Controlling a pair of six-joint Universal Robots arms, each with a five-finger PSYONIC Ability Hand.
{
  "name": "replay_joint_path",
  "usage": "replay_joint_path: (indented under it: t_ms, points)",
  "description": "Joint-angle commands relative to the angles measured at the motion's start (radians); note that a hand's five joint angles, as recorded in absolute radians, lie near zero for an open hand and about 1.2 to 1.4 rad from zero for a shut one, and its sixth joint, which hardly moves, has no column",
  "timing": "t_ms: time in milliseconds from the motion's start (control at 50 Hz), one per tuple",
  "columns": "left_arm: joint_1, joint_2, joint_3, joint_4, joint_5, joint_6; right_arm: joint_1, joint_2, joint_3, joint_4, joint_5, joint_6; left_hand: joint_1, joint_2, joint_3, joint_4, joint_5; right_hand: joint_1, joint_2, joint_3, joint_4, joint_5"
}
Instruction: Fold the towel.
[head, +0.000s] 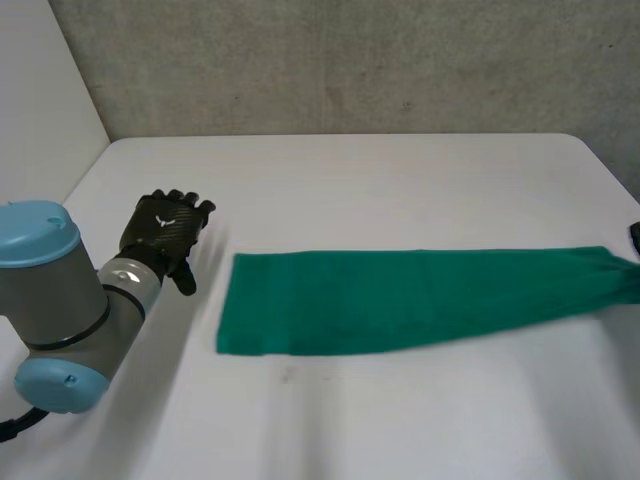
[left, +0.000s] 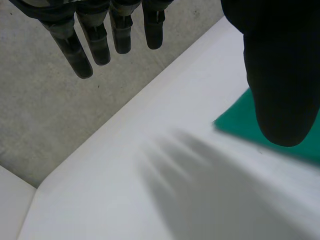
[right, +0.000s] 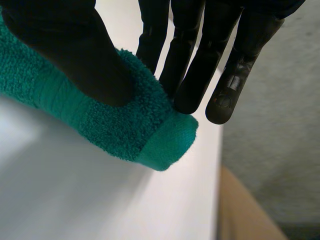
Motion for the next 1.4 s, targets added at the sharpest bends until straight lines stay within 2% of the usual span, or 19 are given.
replay_joint_path:
  t_ms: [20, 160, 180, 200, 260, 340, 440, 480, 540, 560, 620, 640, 720, 780, 960, 1040, 1160, 1260, 1400]
  points:
    - [-0.006, 0.026, -0.022, -0.001, -0.001, -0.002, 0.175, -0.032, -0.084, 0.008, -0.009, -0.009, -0.022, -0.022, -0.030, -0.024, -0.043, 0.435, 0.228, 0.224, 0.207, 0.249]
    - [-0.006, 0.068, -0.041, -0.003, -0.028, -0.008, 0.506, -0.027, -0.203, -0.004, -0.023, 0.102, -0.023, -0.023, -0.031, -0.025, -0.044, 0.435, 0.228, 0.224, 0.207, 0.249]
    - [-0.006, 0.075, -0.044, -0.003, -0.031, -0.013, 0.593, -0.015, -0.234, -0.009, -0.036, 0.102, -0.023, -0.023, -0.031, -0.025, -0.044, 0.435, 0.228, 0.224, 0.207, 0.249]
    - [-0.004, 0.080, -0.045, -0.003, -0.034, -0.016, 0.594, -0.015, -0.234, -0.009, -0.037, 0.102, -0.023, -0.023, -0.031, -0.025, -0.044, 0.435, 0.228, 0.224, 0.207, 0.249]
    - [-0.003, 0.087, -0.053, -0.003, -0.035, -0.031, 0.792, 0.097, -0.300, -0.039, -0.089, 0.096, -0.023, -0.023, -0.031, -0.025, -0.044, 0.435, 0.228, 0.224, 0.207, 0.249]
    - [-0.003, 0.092, -0.058, -0.006, -0.038, -0.049, 0.920, 0.223, -0.366, -0.058, -0.133, 0.091, -0.023, -0.023, -0.031, -0.025, -0.044, 0.435, 0.228, 0.224, 0.207, 0.249]
    - [-0.004, 0.094, -0.067, -0.010, -0.040, -0.054, 0.996, 0.336, -0.403, -0.053, -0.142, 0.080, -0.023, -0.023, -0.031, -0.025, -0.044, 0.435, 0.228, 0.224, 0.207, 0.249]
    - [-0.006, 0.094, -0.068, -0.010, -0.040, -0.054, 1.005, 0.361, -0.406, -0.050, -0.139, 0.064, -0.023, -0.023, -0.031, -0.025, -0.044, 0.355, 0.148, 0.143, 0.127, 0.169]
    - [-0.010, 0.095, -0.073, -0.010, -0.038, -0.056, 1.011, 0.378, -0.407, -0.053, -0.106, 0.030, -0.023, -0.023, -0.031, -0.025, -0.044, -0.293, -0.500, -0.504, -0.521, -0.479]
    - [-0.012, 0.095, -0.073, -0.010, -0.038, -0.056, 1.003, 0.372, -0.409, -0.055, -0.086, 0.028, -0.023, -0.023, -0.031, -0.025, -0.044, -0.594, -0.801, -0.806, -0.822, -0.780]
    - [-0.026, 0.095, -0.071, -0.010, -0.037, -0.056, 0.993, 0.349, -0.403, -0.058, -0.032, 0.034, -0.023, -0.023, -0.031, -0.025, -0.044, -0.720, -0.928, -0.932, -0.948, -0.906]
    - [-0.053, 0.094, -0.062, -0.009, -0.037, -0.057, 0.988, 0.322, -0.392, -0.058, 0.009, 0.040, -0.023, -0.023, -0.031, -0.025, -0.044, -0.786, -0.994, -0.998, -1.014, -0.973]
    - [-0.113, 0.092, -0.048, -0.003, -0.037, -0.059, 0.936, 0.239, -0.337, -0.050, 0.074, 0.092, -0.023, -0.023, -0.031, -0.025, -0.044, -0.786, -0.994, -0.998, -1.014, -0.973]
    - [-0.157, 0.088, -0.033, -0.001, -0.038, -0.071, 0.891, 0.200, -0.270, -0.052, 0.072, 0.146, -0.023, -0.023, -0.031, -0.025, -0.044, -0.786, -0.994, -0.998, -1.014, -0.973]
    - [-0.358, 0.048, 0.039, -0.007, -0.034, -0.287, 0.763, 0.085, 0.002, -0.095, 0.071, 0.203, -0.019, -0.019, -0.027, -0.021, -0.040, -0.786, -0.994, -0.998, -1.014, -0.973]
    - [-0.407, -0.023, 0.092, -0.025, -0.034, -0.333, 0.723, 0.067, 0.069, -0.134, 0.074, 0.202, -0.010, -0.010, -0.019, -0.012, -0.032, -0.786, -0.994, -0.998, -1.014, -0.973]
    - [-0.414, -0.164, 0.181, -0.110, -0.046, -0.321, 0.715, 0.070, 0.100, -0.150, 0.074, 0.203, 0.001, 0.001, -0.007, 0.000, -0.020, -0.786, -0.994, -0.998, -1.014, -0.973]
    - [-0.401, -0.282, 0.269, -0.153, -0.109, -0.309, 0.718, 0.073, 0.102, -0.153, 0.072, 0.203, 0.001, 0.001, -0.007, 0.000, -0.020, -0.785, -0.993, -0.997, -1.013, -0.972]
    - [-0.297, -0.319, 0.324, -0.157, -0.225, -0.304, 0.719, 0.082, 0.102, -0.155, 0.069, 0.202, 0.010, 0.010, 0.002, 0.008, -0.011, -0.597, -0.805, -0.809, -0.825, -0.784]
